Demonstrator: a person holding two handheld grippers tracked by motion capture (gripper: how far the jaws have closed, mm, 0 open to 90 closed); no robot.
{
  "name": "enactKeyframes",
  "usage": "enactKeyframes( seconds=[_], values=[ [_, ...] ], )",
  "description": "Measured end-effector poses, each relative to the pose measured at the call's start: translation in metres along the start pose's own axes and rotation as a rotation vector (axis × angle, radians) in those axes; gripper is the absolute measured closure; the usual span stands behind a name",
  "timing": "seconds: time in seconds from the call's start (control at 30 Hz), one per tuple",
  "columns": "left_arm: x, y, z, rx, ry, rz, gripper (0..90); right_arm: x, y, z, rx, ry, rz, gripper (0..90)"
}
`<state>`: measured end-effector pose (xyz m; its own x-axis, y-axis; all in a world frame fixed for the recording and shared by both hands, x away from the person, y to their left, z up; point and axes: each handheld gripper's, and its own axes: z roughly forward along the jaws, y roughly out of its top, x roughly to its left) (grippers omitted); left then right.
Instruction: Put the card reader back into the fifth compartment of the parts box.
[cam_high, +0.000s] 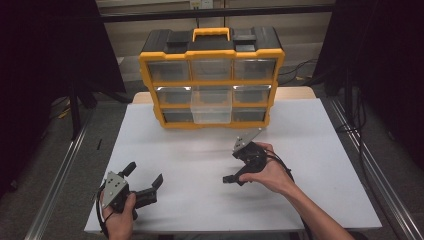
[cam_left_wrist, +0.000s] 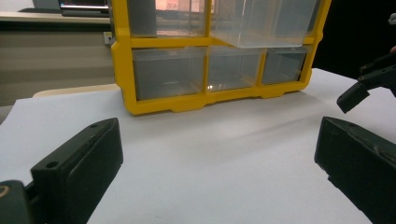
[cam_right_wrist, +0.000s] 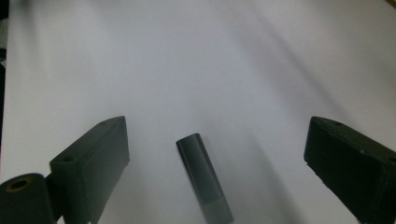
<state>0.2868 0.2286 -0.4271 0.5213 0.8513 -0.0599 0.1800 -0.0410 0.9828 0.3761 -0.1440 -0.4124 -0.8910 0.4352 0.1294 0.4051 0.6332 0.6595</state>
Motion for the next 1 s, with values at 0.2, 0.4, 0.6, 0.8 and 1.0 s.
enactKeyframes(
  seconds=[0.2,0.4,0.6,0.8,1.0],
  values=[
    [0.001,0.0,0.0,0.005,-0.002,0.003,1.3,-0.002,0.0,0.008,0.058,0.004,-0.029,16.4],
    [0.0,0.0,0.0,0.004,-0.004,-0.001,1.3,-0.003,-0.003,0.011,0.113,0.043,-0.028,24.7],
    [0.0,-0.001,0.001,0.01,-0.007,-0.001,1.3,-0.002,-0.004,0.013,0.15,0.049,-0.052,32.0],
    [0.0,-0.001,0.0,0.01,-0.007,-0.001,1.3,-0.003,-0.005,0.019,0.196,0.054,-0.063,42.3],
    [0.0,0.0,0.0,0.007,-0.008,0.0,1.3,-0.001,-0.006,0.022,0.226,0.041,-0.108,52.7]
  ],
)
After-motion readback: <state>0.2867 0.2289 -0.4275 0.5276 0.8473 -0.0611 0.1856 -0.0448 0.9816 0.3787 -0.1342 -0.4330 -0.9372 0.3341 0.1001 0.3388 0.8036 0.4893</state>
